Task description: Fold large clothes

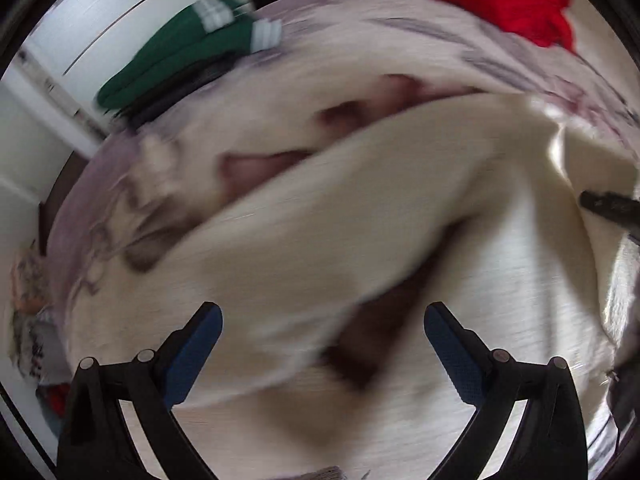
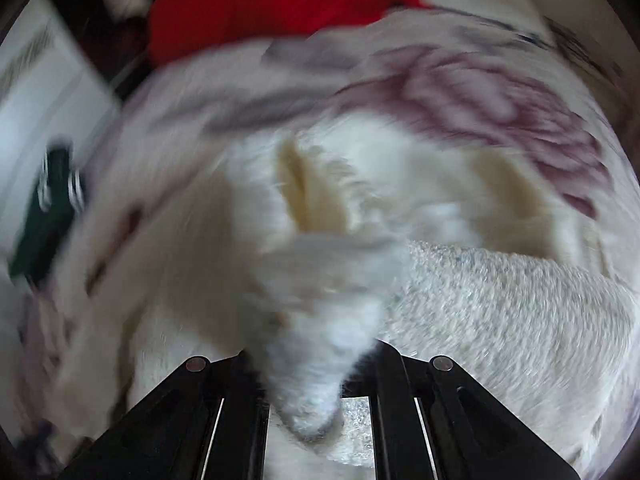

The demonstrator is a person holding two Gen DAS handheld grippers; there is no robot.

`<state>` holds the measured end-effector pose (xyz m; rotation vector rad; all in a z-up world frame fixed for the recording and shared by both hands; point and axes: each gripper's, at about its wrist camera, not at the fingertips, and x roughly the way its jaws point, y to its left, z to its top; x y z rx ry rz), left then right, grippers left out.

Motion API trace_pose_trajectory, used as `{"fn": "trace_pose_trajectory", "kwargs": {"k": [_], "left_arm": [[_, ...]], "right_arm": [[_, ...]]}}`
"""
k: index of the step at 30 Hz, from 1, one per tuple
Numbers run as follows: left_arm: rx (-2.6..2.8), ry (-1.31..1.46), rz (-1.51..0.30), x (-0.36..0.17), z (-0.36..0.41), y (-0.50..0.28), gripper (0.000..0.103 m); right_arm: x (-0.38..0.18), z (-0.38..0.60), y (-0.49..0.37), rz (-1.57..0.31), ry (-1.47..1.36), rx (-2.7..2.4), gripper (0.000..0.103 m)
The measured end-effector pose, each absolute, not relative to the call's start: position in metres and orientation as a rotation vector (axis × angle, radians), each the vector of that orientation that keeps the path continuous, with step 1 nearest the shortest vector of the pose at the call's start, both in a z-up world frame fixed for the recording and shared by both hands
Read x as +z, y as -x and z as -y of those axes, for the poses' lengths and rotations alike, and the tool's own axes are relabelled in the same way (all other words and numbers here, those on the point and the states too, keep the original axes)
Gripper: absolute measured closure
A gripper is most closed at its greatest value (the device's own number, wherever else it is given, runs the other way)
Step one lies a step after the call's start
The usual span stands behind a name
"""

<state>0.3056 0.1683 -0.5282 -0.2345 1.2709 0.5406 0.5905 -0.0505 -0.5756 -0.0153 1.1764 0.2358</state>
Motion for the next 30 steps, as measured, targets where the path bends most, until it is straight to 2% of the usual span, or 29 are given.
{"fn": "trace_pose_trajectory", "kwargs": {"k": [2,4,5,6,7,8,11,14,18,22,24,25,26,28,30], "left_arm": [[0.547,0.256,-1.283,-0.531,-0.189,-0.29,0.0],[0.547,0.294,-1.3,-0.533,-0.207,-0.267,0.0],[0.542,0.325,-1.311,-0.536,-0.211,-0.256,0.0],[0.542,0.359,-1.329,-0.537,-0.218,-0.241,0.0],[0.535,0.406,-1.346,-0.541,-0.225,-0.226,0.0],[0.526,0.441,-1.359,-0.543,-0.226,-0.216,0.0],[0.52,0.582,-1.398,-0.556,-0.234,-0.176,0.0],[0.497,0.816,-1.401,-0.581,-0.249,-0.146,0.0],[0.435,1.167,-1.274,-0.615,-0.268,-0.143,0.001],[0.469,1.42,-1.096,-0.622,-0.301,-0.153,0.002],[0.508,1.39,-1.007,-0.607,-0.314,-0.161,0.023],[0.51,1.342,-0.993,-0.597,-0.319,-0.168,0.057],[0.505,1.298,-0.994,-0.589,-0.325,-0.176,0.076],[0.502,1.214,-0.938,-0.564,-0.339,-0.19,0.09],[0.507,1.153,-0.903,-0.555,-0.356,-0.198,0.094]], "right_arm": [[-0.606,0.008,-0.57,-1.225,0.113,0.256,0.093],[-0.621,-0.007,-0.557,-1.295,0.147,0.25,0.084],[-0.618,-0.004,-0.547,-1.309,0.084,0.267,0.067],[-0.611,0.001,-0.541,-1.324,0.006,0.305,0.055],[-0.602,0.012,-0.532,-1.34,-0.085,0.34,0.036],[-0.59,0.025,-0.521,-1.342,-0.191,0.367,0.03],[-0.555,0.069,-0.486,-1.283,-0.389,0.338,0.029],[-0.547,0.1,-0.481,-1.262,-0.496,0.274,0.029],[-0.581,0.11,-0.515,-1.344,-0.545,0.241,0.029],[-0.613,0.125,-0.546,-1.382,-0.638,0.196,0.029],[-0.619,0.124,-0.53,-1.392,-0.647,0.18,0.029],[-0.624,0.119,-0.53,-1.398,-0.635,0.173,0.029],[-0.626,0.117,-0.52,-1.409,-0.606,0.168,0.029],[-0.63,0.121,-0.511,-1.419,-0.568,0.17,0.029],[-0.628,0.116,-0.499,-1.415,-0.536,0.18,0.029]]}}
